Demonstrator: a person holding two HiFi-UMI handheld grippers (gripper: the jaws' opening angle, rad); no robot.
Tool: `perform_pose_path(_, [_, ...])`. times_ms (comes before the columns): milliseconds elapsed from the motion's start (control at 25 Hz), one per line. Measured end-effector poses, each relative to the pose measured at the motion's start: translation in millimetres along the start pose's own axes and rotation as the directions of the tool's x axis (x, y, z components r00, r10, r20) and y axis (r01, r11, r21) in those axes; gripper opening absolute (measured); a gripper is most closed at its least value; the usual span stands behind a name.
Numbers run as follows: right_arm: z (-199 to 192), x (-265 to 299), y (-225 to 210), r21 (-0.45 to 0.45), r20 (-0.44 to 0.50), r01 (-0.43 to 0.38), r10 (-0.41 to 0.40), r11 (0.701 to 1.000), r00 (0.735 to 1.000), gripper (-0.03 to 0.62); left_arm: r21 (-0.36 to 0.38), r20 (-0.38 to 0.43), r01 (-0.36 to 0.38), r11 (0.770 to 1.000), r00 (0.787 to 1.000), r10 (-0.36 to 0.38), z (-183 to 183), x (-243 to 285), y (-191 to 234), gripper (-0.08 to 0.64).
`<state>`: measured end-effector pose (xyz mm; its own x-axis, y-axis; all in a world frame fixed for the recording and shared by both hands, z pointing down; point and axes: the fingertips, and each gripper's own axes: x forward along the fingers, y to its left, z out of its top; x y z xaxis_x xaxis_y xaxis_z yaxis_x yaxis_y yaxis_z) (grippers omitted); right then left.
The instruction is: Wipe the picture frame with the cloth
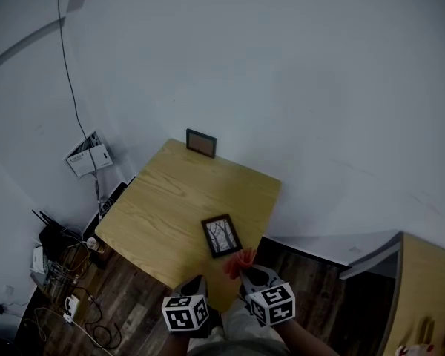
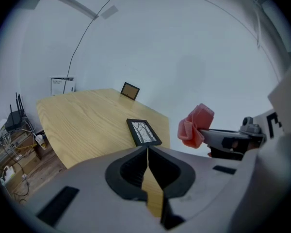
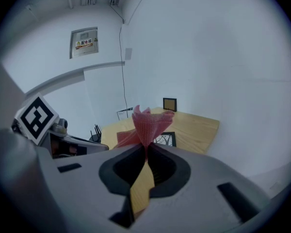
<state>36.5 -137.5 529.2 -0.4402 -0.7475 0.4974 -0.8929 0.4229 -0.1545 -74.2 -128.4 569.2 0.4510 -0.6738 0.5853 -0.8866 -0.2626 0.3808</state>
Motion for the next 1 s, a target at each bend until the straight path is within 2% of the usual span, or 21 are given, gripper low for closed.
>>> perform_pose_path(480, [-2.8,-34.1,30.4,0.01,0.067,-0.011,0.01,1.0,0.998,0.014,0.004,0.015,0.038,0.999,0.999,-0.038,-16.9,-39.9,-2.6,0.005])
perform_pose_path(680, [-1.2,-40.3,33.5,-0.026,0.073,-0.001,0.003,1.0,0.997,0.014,0.014,0.016,0.052,0.999,0.999,-0.052,-19.9,-46.4,-6.6,0.005])
perform_pose_path(1000, [2.7,-43.8,31.0,-0.022,0.085,0.002,0.0,1.0,0.996,0.014,0.011,0.025,0.053,0.999,0.998,-0.053,-17.0,-45.6,-10.1,0.005])
